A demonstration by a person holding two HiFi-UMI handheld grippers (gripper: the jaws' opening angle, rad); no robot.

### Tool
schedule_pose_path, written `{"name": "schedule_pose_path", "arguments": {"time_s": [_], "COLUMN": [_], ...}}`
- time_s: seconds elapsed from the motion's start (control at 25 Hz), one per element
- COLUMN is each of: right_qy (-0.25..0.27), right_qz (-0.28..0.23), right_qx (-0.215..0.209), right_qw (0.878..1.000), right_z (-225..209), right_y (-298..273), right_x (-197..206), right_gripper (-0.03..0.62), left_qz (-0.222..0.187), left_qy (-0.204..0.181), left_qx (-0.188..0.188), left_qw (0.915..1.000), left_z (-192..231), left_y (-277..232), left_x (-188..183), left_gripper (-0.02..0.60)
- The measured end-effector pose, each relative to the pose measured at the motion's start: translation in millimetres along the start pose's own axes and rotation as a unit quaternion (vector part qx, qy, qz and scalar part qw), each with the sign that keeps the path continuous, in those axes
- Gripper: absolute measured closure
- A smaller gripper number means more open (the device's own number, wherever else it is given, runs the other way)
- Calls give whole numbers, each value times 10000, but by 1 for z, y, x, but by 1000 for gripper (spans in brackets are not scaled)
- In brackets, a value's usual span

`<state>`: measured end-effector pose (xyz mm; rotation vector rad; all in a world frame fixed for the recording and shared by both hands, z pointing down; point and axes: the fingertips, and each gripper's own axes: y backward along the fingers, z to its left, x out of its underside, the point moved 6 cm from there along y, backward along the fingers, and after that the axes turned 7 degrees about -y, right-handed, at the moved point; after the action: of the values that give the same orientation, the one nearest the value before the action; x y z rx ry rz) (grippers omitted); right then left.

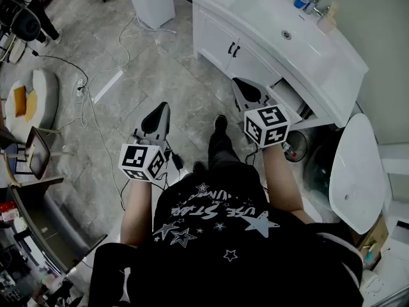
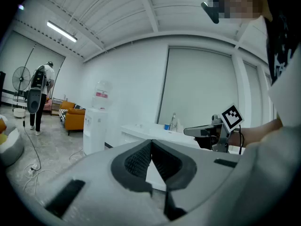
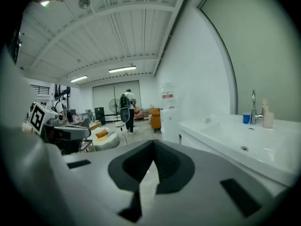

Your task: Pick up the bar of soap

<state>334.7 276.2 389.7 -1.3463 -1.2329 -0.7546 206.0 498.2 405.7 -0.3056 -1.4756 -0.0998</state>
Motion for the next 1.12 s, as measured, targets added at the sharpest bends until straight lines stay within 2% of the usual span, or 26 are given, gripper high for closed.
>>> {"name": "schedule_pose_path", "arguments": {"time_s": [0.68,0.92,1.12], "right_qy": [-30,-380,-620], "right_qz": [-107,-342,-420], "right_qx": [47,82,187], "right_qw": [9999,9987,9970], "right_z": [11,-6,-43], "right_y": [10,0,-20], "right_x": [4,-4,-13], "right_gripper": [588,588,571], "left_qz": [55,122,214], "left_qy": [79,81,54], "left_qx": [-7,-31,7], "left_qw": [10000,9999,9998], "left_z": [-2,10,21], "left_y": [18,1,-41], "left_x": [9,8,6], "left_gripper": [572,572,572]}}
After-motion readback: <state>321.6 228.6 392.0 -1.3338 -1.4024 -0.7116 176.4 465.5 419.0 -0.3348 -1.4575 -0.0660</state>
